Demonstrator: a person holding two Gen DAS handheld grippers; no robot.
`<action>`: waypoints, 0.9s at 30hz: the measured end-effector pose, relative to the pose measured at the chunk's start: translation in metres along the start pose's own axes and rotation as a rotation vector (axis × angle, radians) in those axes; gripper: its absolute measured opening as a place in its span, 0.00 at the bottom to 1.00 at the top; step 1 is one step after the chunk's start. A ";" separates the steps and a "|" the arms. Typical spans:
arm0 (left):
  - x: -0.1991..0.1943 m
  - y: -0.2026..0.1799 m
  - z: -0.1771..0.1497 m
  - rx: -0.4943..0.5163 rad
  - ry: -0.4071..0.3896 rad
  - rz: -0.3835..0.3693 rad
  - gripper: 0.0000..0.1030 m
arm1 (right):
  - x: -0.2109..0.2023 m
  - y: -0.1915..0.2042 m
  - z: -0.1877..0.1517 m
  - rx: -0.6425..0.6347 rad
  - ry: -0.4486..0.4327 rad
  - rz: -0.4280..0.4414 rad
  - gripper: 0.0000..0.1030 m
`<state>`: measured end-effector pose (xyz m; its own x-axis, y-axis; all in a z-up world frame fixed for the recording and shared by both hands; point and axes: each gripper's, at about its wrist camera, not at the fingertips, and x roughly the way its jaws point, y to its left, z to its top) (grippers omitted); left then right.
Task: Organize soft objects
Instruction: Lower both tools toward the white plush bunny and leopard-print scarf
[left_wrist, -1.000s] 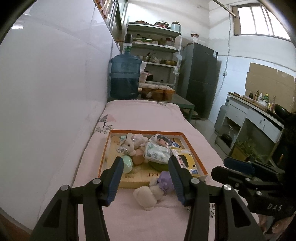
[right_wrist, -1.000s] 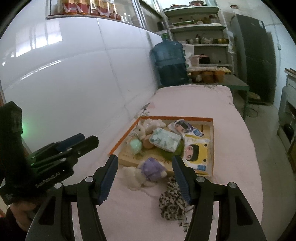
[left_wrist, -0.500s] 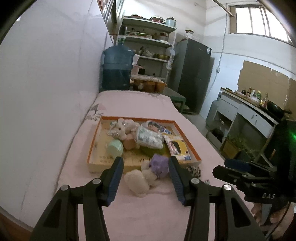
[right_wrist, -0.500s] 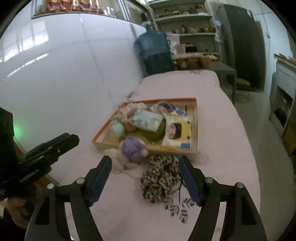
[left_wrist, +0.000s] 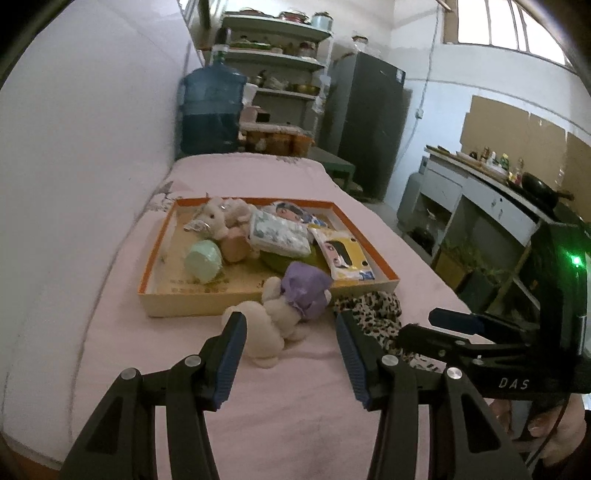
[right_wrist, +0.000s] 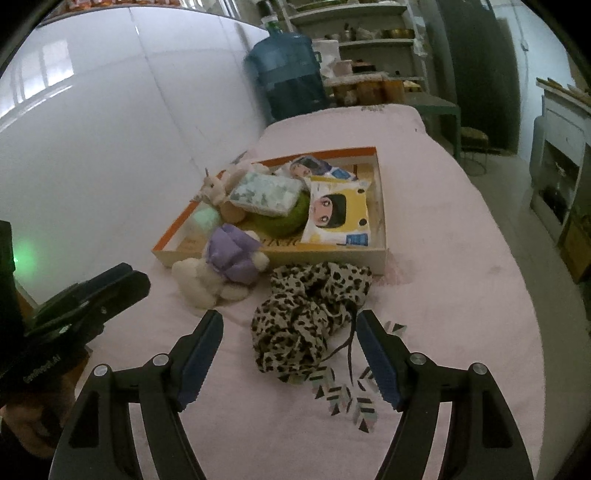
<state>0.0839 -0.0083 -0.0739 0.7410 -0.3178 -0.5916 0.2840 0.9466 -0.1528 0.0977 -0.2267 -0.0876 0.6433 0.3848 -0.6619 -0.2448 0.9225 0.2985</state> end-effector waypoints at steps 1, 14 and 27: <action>0.004 0.001 0.000 0.008 0.009 -0.005 0.49 | 0.003 -0.001 -0.001 0.004 0.004 0.001 0.74; 0.051 0.037 0.002 -0.003 0.108 -0.001 0.49 | 0.034 -0.013 -0.001 0.044 0.047 0.006 0.74; 0.084 0.038 -0.001 -0.034 0.183 -0.115 0.50 | 0.051 -0.016 -0.002 0.050 0.077 -0.001 0.74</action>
<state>0.1565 0.0011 -0.1303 0.5809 -0.4112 -0.7024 0.3371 0.9071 -0.2522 0.1328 -0.2220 -0.1274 0.5856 0.3869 -0.7123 -0.2068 0.9210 0.3302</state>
